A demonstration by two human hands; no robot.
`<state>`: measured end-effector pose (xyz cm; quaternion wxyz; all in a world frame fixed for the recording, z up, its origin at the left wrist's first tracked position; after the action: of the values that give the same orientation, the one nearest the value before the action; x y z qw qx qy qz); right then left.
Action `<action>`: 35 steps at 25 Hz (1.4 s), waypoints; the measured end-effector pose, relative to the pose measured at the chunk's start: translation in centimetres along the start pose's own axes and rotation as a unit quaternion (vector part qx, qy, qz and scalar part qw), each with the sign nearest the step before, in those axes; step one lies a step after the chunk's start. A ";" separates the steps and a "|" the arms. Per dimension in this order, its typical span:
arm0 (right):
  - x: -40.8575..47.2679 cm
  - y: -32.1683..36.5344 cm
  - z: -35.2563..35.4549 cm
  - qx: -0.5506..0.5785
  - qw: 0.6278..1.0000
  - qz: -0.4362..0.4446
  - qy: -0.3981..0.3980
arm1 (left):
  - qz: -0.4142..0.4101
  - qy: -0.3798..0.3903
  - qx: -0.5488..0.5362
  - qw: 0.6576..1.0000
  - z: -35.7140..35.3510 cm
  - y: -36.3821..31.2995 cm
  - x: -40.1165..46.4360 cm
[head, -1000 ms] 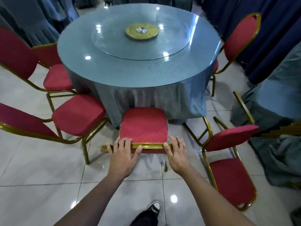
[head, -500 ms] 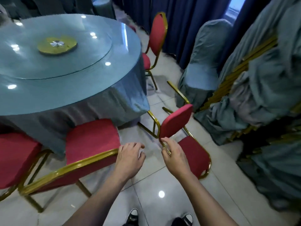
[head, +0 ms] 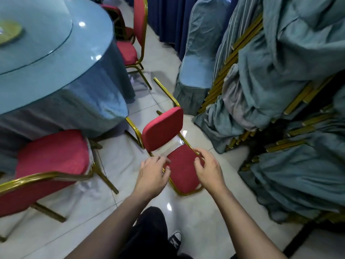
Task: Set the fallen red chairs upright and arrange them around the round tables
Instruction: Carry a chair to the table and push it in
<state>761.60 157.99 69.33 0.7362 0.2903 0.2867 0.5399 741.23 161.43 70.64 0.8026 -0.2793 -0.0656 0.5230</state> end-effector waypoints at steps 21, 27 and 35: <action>24.0 -25.9 0.9 -0.083 0.952 0.008 0.294 | 0.294 -0.077 -0.079 0.950 -21.6 -3.4 18.5; 29.2 -45.2 -8.9 -0.099 0.931 0.001 0.350 | 0.407 -0.053 -0.135 0.902 -42.7 1.3 21.7; 33.7 -69.1 -26.5 -0.148 0.907 -0.044 0.391 | 0.453 0.038 -0.183 0.872 -69.1 16.7 24.8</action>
<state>794.05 176.40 -2.96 0.6224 -0.0699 0.4810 0.6135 766.25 161.89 -0.33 0.4142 -0.4403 0.0043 0.7966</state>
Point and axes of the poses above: each hand's wrist, its own x-axis towards the middle knuckle, its own z-axis out of the back of the hand, y = z × x, the point moved 6 cm from there along x, towards the middle knuckle, and after that the axes turned 7 degrees about y, right-handed, at the moved point
